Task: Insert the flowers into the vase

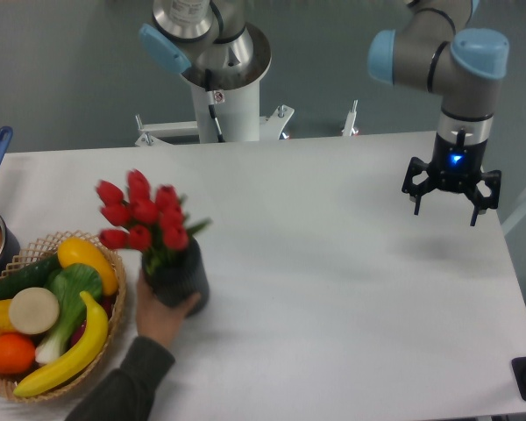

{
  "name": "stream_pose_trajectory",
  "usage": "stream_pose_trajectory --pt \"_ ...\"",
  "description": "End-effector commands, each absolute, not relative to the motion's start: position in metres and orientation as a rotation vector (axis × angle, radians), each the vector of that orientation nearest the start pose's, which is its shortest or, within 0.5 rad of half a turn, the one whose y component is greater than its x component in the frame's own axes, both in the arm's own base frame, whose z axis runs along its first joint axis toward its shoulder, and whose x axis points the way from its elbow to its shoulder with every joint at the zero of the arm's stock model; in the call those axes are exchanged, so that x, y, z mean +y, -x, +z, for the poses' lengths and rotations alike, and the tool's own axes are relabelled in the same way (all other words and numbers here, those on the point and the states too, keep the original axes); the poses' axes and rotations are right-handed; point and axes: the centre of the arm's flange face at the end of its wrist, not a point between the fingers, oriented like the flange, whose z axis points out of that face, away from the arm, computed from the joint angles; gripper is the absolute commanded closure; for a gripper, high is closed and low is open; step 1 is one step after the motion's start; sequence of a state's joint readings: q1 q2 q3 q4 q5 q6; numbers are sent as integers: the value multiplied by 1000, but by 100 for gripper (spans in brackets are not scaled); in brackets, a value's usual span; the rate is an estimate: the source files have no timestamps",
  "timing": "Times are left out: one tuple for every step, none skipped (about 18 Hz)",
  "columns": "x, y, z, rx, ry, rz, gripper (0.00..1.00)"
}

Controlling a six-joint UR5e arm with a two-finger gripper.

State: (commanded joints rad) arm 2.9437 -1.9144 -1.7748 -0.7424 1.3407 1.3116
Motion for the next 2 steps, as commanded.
stream_pose_trajectory --pt "271 558 292 -41 2840 315 0" --pt "271 557 291 -42 2841 311 0"
